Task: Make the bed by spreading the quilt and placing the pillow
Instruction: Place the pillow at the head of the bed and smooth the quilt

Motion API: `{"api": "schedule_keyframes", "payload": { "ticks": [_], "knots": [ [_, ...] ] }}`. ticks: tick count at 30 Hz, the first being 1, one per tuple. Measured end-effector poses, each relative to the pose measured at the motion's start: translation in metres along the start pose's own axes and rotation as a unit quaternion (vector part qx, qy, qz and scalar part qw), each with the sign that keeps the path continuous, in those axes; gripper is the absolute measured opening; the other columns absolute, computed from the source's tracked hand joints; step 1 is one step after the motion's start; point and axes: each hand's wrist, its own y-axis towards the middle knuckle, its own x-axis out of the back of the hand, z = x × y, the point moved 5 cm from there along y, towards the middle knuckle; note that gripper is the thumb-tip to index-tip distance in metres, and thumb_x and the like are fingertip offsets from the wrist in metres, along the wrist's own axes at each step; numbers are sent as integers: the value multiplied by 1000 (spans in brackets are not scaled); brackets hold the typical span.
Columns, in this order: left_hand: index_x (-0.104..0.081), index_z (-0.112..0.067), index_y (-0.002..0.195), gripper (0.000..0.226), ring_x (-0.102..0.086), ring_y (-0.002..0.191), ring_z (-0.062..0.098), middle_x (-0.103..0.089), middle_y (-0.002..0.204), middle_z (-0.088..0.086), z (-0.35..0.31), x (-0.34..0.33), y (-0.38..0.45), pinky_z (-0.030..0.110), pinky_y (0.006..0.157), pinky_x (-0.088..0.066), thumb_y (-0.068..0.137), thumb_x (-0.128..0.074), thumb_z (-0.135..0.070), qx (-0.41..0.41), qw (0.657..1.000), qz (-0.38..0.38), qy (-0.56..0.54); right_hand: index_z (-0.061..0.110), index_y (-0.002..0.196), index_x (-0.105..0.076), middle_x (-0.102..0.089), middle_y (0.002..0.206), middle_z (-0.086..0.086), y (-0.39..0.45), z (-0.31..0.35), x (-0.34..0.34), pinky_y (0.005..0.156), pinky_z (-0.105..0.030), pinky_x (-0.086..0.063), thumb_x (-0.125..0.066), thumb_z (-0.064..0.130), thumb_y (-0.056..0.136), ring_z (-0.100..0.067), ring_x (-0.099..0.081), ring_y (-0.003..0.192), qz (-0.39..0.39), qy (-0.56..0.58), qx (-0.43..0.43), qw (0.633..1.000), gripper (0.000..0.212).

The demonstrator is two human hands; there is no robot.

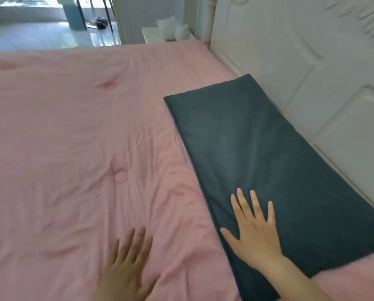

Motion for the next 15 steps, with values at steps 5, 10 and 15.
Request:
{"api": "schedule_keyframes", "payload": {
  "ticks": [5, 10, 15],
  "knots": [
    [-45, -20, 136, 80, -36, 132, 26, -30, 152, 1, -6, 38, -18, 40, 111, -9, 80, -29, -75, -47, 996, -43, 61, 27, 150, -3, 12, 158, 9, -32, 25, 31, 118, -43, 7, 12, 80, 62, -14, 13, 145, -2, 49, 44, 998, 104],
    [-51, -19, 133, 84, -45, 129, 30, -45, 143, 6, 15, 106, -24, 48, 104, -31, 84, -11, -74, 43, 989, -128, 64, 28, 149, -12, 3, 159, 10, -48, 69, 70, 119, -41, 2, -21, 67, 85, -12, 3, 147, -69, 149, 56, 985, 76],
    [-37, -23, 142, 98, -26, 141, 28, -28, 153, 3, 51, 90, -72, 49, 111, -26, 74, 3, -81, 134, 985, -103, 33, 30, 149, -6, 3, 159, 10, -71, 125, 50, 118, -40, 2, -8, 69, 75, -11, 3, 146, -35, 140, 111, 983, 84]
  ]
}}
